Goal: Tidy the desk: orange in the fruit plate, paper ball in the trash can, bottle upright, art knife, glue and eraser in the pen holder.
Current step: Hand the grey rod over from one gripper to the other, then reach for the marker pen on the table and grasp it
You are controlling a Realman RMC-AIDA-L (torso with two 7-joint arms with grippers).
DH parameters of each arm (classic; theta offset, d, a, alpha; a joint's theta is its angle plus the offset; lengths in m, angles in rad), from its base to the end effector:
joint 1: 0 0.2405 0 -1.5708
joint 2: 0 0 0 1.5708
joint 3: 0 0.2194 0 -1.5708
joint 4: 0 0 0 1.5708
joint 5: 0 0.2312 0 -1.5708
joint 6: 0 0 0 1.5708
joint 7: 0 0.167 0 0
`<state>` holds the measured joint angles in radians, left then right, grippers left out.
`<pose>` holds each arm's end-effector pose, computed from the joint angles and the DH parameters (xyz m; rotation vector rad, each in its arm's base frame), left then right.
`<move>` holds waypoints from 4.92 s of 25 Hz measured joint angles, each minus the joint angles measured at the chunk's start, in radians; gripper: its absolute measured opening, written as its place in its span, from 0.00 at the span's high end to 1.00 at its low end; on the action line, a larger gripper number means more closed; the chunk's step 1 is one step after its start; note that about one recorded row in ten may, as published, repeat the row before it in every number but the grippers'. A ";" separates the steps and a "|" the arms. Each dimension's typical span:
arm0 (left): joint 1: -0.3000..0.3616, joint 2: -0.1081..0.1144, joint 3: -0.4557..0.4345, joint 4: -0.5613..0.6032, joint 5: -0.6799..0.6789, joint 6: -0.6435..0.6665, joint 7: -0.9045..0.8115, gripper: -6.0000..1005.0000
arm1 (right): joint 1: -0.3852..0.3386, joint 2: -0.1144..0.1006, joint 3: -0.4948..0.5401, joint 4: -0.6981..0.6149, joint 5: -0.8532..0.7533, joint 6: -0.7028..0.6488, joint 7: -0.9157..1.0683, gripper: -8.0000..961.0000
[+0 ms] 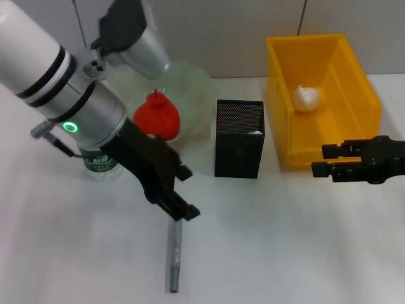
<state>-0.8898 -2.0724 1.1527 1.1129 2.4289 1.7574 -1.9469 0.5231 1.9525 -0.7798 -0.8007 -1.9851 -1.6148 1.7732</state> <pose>-0.0947 0.3671 -0.0027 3.1116 0.1883 -0.3693 0.2377 0.3549 0.0583 -2.7061 0.9132 0.5688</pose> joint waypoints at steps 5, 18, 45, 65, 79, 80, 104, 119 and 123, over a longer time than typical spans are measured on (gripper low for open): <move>-0.017 -0.002 0.018 0.010 -0.028 0.011 0.323 0.27 | -0.005 -0.017 0.034 0.007 0.000 0.000 0.060 0.27; -0.057 0.060 0.251 0.011 -0.101 0.007 0.892 0.27 | 0.031 -0.049 0.081 0.030 -0.002 -0.098 0.136 0.27; -0.092 0.022 0.540 -0.137 0.016 -0.228 1.184 0.28 | 0.054 -0.045 0.091 0.060 0.007 -0.038 0.120 0.27; -0.038 0.007 0.559 -0.047 0.086 -0.153 1.186 0.28 | 0.090 -0.055 0.102 0.056 0.005 -0.021 0.169 0.27; -0.088 -0.006 0.608 -0.113 0.068 -0.154 1.193 0.28 | 0.105 -0.066 0.127 0.057 0.010 0.016 0.197 0.27; -0.088 -0.006 0.608 -0.113 0.068 -0.154 1.193 0.28 | 0.108 -0.066 0.126 0.058 0.009 0.017 0.197 0.27; -0.122 -0.008 0.676 -0.187 0.058 -0.261 1.189 0.28 | 0.133 -0.061 0.116 0.053 -0.025 0.009 0.206 0.27; -0.140 -0.008 0.710 -0.216 0.039 -0.286 1.187 0.43 | 0.137 -0.058 0.116 0.052 -0.028 0.009 0.198 0.27; -0.135 -0.008 0.710 -0.216 0.039 -0.291 1.187 0.47 | 0.136 -0.058 0.116 0.052 -0.027 0.011 0.197 0.27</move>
<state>-1.0252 -2.0800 1.8631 0.8972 2.4677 1.4667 -0.7604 0.6596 1.8944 -0.6643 -0.7487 -2.0126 -1.6042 1.9705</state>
